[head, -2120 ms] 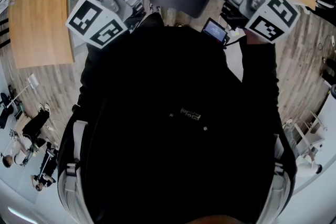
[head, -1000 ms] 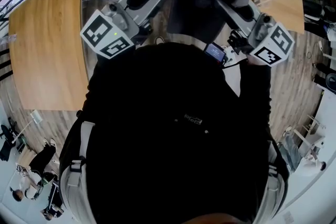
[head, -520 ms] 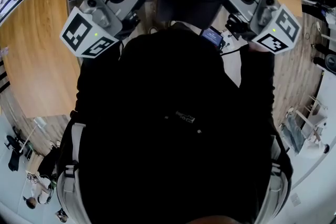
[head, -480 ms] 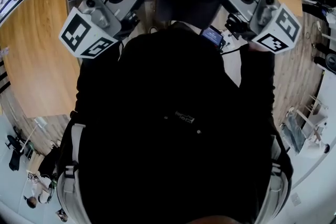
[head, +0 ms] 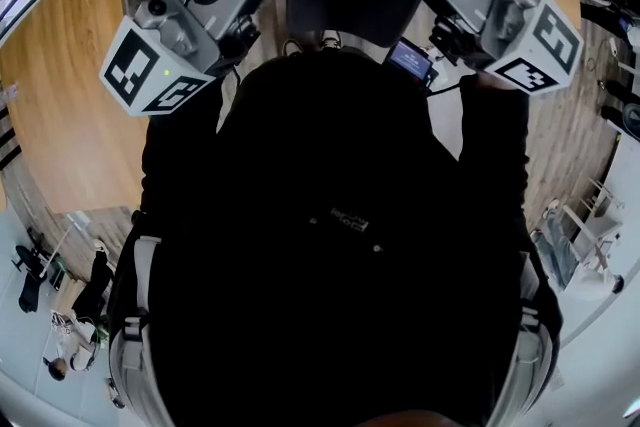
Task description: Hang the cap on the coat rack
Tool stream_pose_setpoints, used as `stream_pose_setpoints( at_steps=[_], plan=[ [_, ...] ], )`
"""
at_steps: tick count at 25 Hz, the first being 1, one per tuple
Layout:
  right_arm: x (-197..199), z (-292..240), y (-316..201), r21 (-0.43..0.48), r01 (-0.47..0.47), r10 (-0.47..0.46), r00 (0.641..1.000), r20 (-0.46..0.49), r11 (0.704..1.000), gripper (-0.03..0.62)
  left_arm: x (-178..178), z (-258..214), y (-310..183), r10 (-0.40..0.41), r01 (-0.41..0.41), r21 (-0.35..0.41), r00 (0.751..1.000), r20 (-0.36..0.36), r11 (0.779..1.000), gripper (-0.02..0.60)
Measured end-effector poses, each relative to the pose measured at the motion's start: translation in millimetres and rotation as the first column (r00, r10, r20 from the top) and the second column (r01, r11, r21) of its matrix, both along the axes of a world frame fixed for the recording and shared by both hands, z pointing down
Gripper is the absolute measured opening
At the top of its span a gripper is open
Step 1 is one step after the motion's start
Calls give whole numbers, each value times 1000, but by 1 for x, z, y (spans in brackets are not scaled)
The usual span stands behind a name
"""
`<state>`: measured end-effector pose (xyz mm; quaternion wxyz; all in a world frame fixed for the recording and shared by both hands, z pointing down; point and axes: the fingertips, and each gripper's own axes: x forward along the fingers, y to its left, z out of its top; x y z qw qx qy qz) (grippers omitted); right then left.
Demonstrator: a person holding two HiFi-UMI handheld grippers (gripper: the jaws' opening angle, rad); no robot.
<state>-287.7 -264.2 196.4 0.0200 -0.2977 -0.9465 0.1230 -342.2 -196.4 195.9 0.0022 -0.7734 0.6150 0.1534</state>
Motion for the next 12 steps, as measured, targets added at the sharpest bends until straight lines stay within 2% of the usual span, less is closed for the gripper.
stream_pose_setpoints(
  at_steps=[8, 12],
  plan=[
    [11, -3, -20, -5, 29, -29, 1000, -1, 1000, 31, 15, -3, -21, -32, 32, -21, 999, -13, 999, -9],
    [42, -14, -36, -6, 42, -42, 999, 2, 999, 32, 47, -14, -37, -42, 42, -35, 999, 16, 999, -9]
  ],
)
